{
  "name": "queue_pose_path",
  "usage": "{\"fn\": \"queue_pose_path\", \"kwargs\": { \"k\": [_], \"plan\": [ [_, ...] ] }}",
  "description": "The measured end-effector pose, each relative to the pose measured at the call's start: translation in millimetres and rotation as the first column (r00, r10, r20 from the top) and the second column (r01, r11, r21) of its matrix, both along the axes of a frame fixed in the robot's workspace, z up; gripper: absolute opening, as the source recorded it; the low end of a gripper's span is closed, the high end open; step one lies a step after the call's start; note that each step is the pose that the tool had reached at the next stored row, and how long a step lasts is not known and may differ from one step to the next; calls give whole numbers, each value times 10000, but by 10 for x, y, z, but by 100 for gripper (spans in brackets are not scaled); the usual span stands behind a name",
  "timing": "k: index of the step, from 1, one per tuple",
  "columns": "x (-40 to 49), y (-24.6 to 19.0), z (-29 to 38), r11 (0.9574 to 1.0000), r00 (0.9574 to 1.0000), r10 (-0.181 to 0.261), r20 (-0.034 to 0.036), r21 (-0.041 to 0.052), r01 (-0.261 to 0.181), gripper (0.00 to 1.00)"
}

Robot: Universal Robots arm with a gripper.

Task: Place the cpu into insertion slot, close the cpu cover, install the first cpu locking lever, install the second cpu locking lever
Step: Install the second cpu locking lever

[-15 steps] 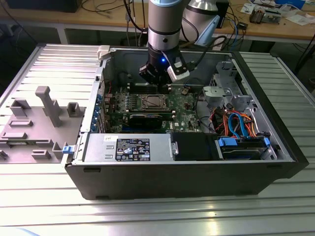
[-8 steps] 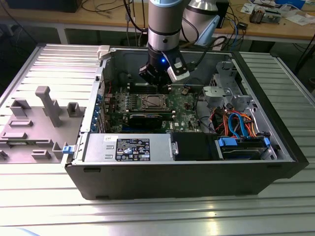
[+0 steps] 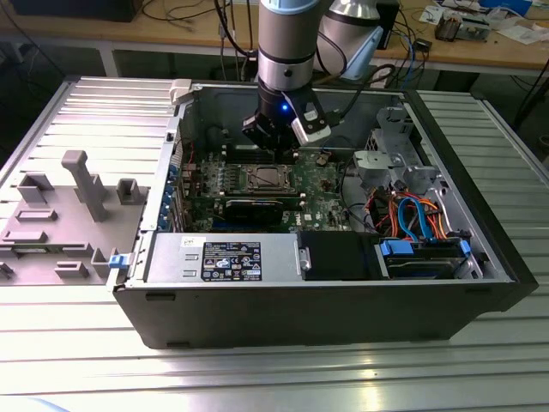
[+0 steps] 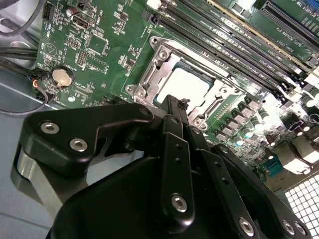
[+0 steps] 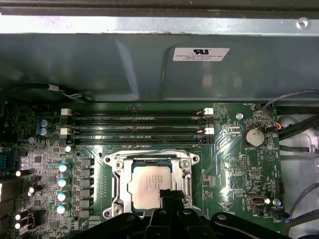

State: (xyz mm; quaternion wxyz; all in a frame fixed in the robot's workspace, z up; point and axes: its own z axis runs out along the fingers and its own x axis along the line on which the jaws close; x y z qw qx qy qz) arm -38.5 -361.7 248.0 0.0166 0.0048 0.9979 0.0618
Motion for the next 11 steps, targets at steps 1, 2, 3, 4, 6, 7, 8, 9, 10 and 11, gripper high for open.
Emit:
{"fn": "queue_pose_path", "kwargs": {
  "k": [1, 2, 3, 4, 6, 7, 8, 9, 10, 11],
  "plan": [
    [0, -1, -1, 10000, 10000, -1, 1, 1, 1, 11],
    [0, -11, -1, 10000, 10000, 1, 0, -1, -1, 11],
    [0, -19, -1, 10000, 10000, 0, 0, -1, 0, 11],
    [0, -19, -1, 10000, 10000, 0, 0, -1, 0, 11],
    [0, -20, -1, 10000, 10000, 1, 0, -1, -1, 11],
    [0, -20, -1, 10000, 10000, 1, 0, -1, -1, 11],
    [0, -20, -1, 10000, 10000, 1, 0, -1, -1, 11],
    [0, -20, -1, 10000, 10000, 1, 0, -1, -1, 11],
    [0, -20, -1, 10000, 10000, 0, -1, -2, 0, 11],
    [0, -22, -1, 10000, 10000, 1, 0, -1, -1, 11]
  ]
}}
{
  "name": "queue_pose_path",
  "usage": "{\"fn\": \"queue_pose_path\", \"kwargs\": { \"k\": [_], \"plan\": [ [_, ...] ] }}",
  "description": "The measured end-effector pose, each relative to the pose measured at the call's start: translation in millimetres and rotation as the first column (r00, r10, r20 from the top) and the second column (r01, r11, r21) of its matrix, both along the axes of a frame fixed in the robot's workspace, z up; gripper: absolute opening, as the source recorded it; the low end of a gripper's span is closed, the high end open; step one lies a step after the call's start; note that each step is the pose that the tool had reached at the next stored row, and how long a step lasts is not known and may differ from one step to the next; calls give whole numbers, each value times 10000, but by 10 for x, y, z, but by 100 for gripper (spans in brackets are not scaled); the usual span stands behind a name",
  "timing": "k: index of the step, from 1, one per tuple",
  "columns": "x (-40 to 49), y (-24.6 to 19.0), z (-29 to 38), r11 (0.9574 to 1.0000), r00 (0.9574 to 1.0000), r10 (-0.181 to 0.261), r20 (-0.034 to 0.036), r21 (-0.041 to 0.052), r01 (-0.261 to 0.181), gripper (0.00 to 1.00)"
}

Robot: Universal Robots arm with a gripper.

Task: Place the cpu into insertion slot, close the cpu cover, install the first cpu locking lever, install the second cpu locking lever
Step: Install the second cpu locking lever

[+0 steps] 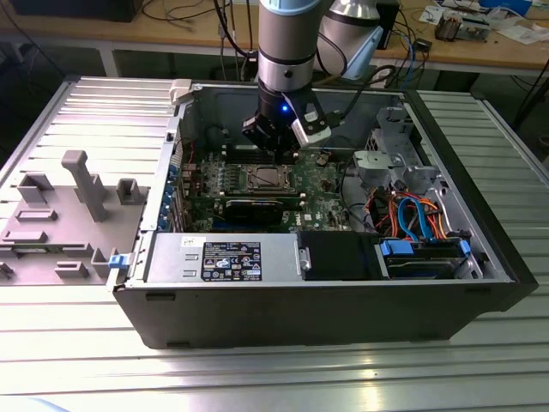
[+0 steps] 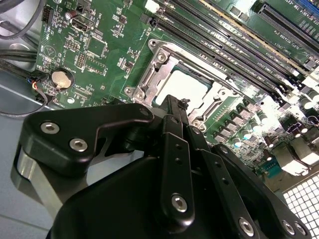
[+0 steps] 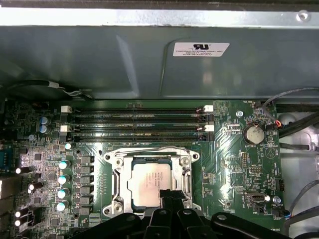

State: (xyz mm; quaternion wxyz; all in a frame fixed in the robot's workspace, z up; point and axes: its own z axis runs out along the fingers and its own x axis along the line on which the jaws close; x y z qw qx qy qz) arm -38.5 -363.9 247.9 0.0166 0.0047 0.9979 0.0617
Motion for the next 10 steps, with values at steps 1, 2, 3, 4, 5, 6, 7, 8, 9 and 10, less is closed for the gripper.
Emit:
{"fn": "queue_pose_path", "kwargs": {
  "k": [1, 2, 3, 4, 5, 6, 7, 8, 9, 10],
  "plan": [
    [1, -7, 1, 10000, 10000, 3, -1, -1, -3, 11],
    [0, -13, 1, 10000, 10000, 2, -1, -1, -2, 11],
    [0, -22, 0, 10000, 10000, 0, -1, 0, 0, 11],
    [0, -35, 0, 10000, 10000, 1, -1, -1, -1, 11],
    [0, -52, 0, 10000, 10000, 1, -2, -1, -1, 11],
    [0, -76, 0, 10000, 10000, 0, -3, 0, 0, 11],
    [0, -107, -2, 10000, 10000, 1, -7, 0, -1, 11],
    [0, -136, -7, 10000, 10000, 0, -19, 0, 0, 11],
    [0, -162, -11, 10000, 10000, 0, -28, -1, 0, 11],
    [0, -183, -16, 10000, 10000, 0, -38, -1, 0, 11]
  ]
}}
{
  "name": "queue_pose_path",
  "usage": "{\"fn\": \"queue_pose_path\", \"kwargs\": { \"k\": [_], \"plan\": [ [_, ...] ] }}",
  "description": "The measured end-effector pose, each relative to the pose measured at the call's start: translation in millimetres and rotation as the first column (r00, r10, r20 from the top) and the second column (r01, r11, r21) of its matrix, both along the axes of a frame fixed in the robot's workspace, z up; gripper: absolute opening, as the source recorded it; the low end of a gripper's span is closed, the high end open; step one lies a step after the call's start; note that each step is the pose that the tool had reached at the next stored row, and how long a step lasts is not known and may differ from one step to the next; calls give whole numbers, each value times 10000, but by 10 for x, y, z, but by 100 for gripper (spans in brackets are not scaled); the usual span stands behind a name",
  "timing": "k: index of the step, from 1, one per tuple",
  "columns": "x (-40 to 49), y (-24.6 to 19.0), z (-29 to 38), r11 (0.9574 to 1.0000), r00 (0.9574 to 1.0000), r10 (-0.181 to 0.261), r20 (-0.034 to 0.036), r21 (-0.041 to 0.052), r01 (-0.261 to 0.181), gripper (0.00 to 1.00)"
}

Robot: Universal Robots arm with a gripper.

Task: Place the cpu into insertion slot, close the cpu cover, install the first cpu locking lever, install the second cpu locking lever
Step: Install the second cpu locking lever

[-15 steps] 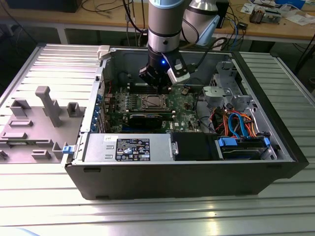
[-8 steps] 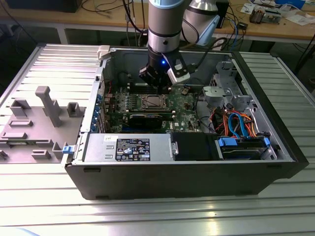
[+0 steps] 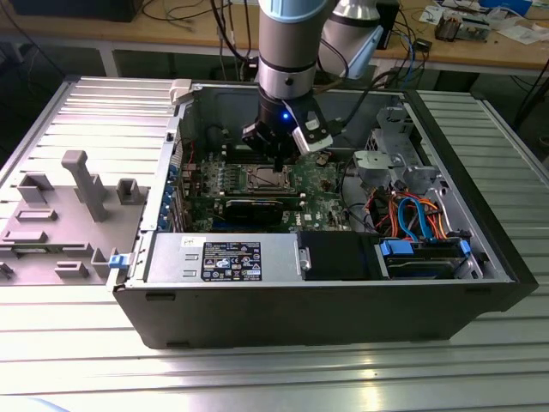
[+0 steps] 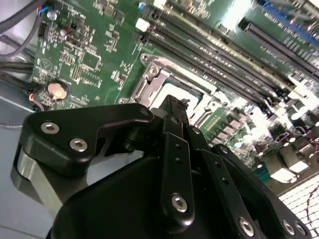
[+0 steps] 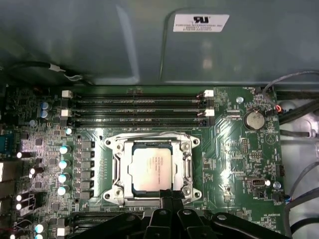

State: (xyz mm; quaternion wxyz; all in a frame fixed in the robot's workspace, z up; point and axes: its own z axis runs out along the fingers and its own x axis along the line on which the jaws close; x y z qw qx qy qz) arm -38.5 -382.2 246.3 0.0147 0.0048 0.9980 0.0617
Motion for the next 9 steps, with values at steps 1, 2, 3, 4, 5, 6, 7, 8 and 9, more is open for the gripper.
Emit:
{"fn": "queue_pose_path", "kwargs": {
  "k": [1, 2, 3, 4, 5, 6, 7, 8, 9],
  "plan": [
    [0, -13, -5, 10000, 10000, 0, -5, 0, 0, 11],
    [0, -25, -11, 10000, 10000, 0, -9, 2, 0, 11],
    [0, -30, -16, 10000, 10000, 5, -10, 2, -5, 11],
    [-2, -32, -21, 10000, 10000, 48, -13, 1, -48, 11],
    [-2, -33, -23, 10000, 10000, 82, -13, 0, -82, 11],
    [-2, -33, -23, 9999, 9999, 109, -14, -1, -109, 11],
    [-2, -33, -24, 9999, 9999, 111, -13, 1, -111, 11],
    [-2, -33, -24, 9999, 9999, 112, -13, 1, -112, 11],
    [-2, -33, -24, 9999, 9999, 112, -14, 1, -112, 11]
  ]
}}
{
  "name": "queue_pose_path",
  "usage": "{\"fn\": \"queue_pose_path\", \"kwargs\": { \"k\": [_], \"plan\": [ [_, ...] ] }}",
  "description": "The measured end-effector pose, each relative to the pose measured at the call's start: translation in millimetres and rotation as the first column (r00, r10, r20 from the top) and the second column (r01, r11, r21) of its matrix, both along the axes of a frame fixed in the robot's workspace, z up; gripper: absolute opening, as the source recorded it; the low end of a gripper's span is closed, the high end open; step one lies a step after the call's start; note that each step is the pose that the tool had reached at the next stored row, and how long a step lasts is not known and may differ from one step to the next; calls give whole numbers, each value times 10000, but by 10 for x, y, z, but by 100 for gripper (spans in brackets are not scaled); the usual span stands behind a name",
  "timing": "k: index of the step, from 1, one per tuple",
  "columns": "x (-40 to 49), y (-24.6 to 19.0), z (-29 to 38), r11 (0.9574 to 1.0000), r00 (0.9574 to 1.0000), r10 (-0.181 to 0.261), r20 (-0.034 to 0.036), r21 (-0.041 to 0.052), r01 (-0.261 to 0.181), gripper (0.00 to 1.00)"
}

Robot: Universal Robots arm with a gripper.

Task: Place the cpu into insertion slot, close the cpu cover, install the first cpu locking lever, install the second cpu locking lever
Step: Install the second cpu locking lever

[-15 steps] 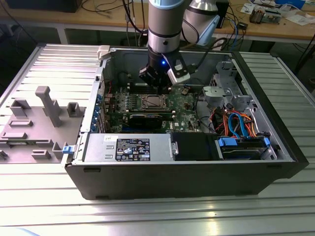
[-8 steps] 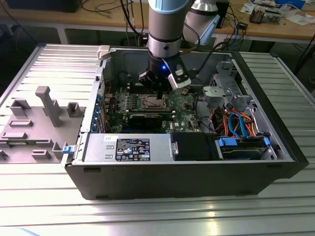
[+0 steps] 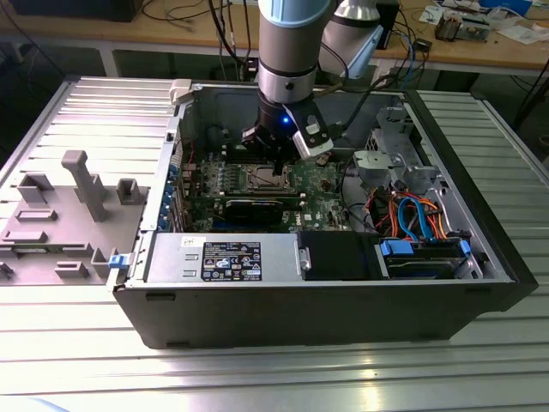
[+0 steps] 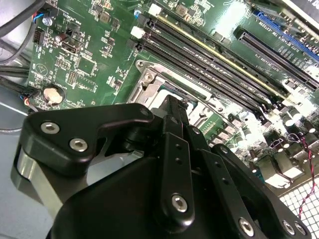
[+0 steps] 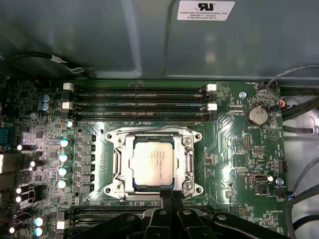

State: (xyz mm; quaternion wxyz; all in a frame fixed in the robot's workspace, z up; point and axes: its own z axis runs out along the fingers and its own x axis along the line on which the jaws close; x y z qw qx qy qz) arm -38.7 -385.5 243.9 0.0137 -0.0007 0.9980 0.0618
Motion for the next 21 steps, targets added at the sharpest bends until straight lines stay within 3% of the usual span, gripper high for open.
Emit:
{"fn": "queue_pose_path", "kwargs": {
  "k": [3, 7, 11, 14, 16, 21],
  "plan": [
    [1, -7, -1, 10000, 10000, 5, 1, 3, -5, 11],
    [-8, -58, -8, 10000, 10000, 1, 1, 11, -1, 11],
    [-83, -76, -27, 10000, 10000, 1, -2, 29, -1, 11],
    [-106, -131, -38, 10000, 10000, 1, -13, 34, -1, 11],
    [-160, -169, -50, 10000, 10000, 2, -18, 39, -2, 11],
    [-298, -182, -70, 10000, 10000, 2, -19, 67, -2, 11]
  ]
}}
